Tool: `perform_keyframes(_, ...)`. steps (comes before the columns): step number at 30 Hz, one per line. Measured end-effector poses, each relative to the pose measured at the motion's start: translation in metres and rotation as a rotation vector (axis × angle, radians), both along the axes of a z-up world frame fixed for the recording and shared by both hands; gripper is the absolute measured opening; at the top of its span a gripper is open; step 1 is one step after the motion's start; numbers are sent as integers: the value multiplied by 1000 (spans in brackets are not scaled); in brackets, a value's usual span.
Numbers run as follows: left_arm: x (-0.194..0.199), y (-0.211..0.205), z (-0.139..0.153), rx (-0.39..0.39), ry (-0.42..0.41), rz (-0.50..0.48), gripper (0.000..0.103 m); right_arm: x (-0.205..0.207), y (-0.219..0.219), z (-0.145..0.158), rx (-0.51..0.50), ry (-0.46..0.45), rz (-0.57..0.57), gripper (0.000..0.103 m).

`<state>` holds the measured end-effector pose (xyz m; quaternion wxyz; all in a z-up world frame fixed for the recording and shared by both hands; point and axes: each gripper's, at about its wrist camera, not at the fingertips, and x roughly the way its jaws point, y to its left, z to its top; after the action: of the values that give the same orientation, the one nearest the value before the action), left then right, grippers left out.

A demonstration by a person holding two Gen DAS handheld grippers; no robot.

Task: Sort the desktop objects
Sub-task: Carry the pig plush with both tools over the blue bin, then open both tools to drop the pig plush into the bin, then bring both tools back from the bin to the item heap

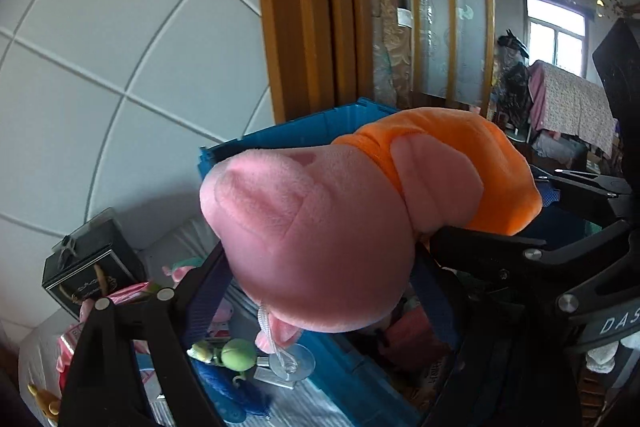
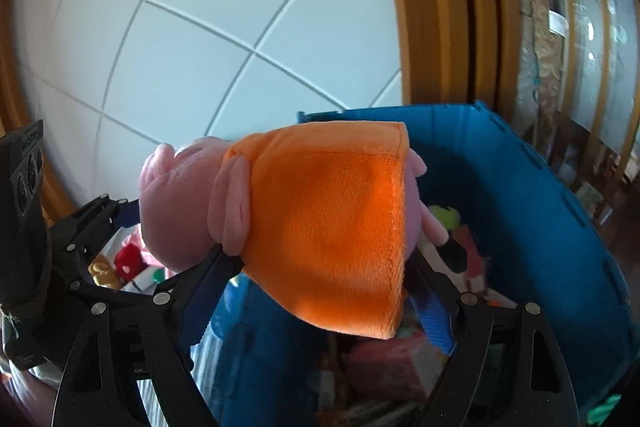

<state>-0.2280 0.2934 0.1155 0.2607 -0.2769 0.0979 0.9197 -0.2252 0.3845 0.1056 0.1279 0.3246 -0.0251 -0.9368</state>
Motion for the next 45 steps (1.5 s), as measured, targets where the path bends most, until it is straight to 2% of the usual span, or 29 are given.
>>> perform_keyframes(5,-16,66,-10,-38,-125,-63,86,-10,79,-10,-64,-84,-73,86)
perform_keyframes(10,-19,110,-27,-115,-201,-78,86,-4,129,-23,-78,-151,-134,88)
perform_keyframes(15,-14,117,-31,-116,-246,-66,86,2,157,-34,-101,-186,-171,103)
perform_keyframes(19,-6,110,-30,-100,-223,-41,87,12,162,-30,-108,-154,-181,103)
perform_keyframes(23,6,81,-24,-48,-194,-2,87,24,157,-18,-125,-95,-182,103)
perform_keyframes(26,18,56,-17,-19,-156,37,87,35,139,-6,-99,-39,-179,103)
perform_keyframes(36,60,-59,-8,56,-25,219,88,76,40,21,34,174,-189,103)
perform_keyframes(39,72,-103,-13,82,28,303,90,94,2,27,48,290,-181,103)
perform_keyframes(41,80,-134,-21,102,53,351,96,105,-21,28,39,359,-164,103)
perform_keyframes(45,84,-193,-46,124,34,422,99,111,-77,19,37,416,-86,103)
